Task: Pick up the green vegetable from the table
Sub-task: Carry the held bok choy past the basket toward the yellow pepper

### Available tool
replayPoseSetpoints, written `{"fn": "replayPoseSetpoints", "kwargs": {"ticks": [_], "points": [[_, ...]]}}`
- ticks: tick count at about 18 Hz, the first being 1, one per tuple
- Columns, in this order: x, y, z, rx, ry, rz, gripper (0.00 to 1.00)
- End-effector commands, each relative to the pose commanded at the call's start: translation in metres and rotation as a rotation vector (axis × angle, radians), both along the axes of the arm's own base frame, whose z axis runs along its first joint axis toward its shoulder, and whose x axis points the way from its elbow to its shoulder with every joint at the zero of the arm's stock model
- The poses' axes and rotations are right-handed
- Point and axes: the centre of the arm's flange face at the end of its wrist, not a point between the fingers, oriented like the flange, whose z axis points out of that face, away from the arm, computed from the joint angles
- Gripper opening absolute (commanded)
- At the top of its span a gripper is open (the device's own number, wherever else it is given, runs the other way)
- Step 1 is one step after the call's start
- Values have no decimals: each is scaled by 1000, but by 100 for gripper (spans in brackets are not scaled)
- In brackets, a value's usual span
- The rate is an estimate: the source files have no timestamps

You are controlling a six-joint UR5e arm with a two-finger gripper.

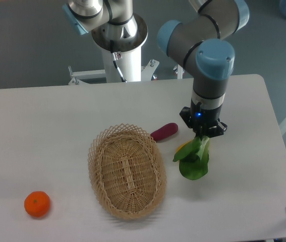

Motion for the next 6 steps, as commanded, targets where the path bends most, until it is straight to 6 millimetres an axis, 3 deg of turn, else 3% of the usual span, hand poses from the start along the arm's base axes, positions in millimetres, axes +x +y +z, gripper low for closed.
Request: {"fn": "replayPoseSetpoints", "kwargs": {"ticks": [6], "points": [[-3, -2, 3, -20, 18, -60, 14]]}}
